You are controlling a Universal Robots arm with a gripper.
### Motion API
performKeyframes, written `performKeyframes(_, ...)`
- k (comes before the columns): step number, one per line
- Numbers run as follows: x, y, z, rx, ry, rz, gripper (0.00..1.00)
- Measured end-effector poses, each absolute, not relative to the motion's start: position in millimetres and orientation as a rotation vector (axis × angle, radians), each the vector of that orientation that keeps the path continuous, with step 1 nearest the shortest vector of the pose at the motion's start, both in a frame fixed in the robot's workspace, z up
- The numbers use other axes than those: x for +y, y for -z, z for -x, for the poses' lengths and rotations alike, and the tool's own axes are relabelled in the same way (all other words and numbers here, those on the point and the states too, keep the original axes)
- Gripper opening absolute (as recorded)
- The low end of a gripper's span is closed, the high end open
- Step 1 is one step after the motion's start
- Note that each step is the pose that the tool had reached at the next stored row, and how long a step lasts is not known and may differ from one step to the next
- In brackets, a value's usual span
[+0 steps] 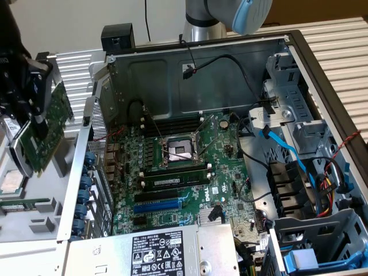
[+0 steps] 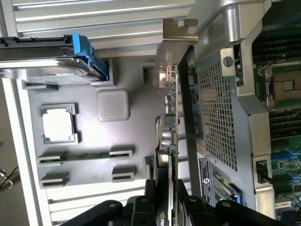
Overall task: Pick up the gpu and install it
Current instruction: 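Pick up the gpu and move the gpu toward the slot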
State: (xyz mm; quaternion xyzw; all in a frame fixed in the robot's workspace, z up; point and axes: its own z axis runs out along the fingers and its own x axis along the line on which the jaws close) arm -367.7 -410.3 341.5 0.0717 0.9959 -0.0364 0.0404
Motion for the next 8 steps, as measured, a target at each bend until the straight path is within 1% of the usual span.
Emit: performKeyframes(8,-410,-377,369,3.050,0.111,-0.219,0.27)
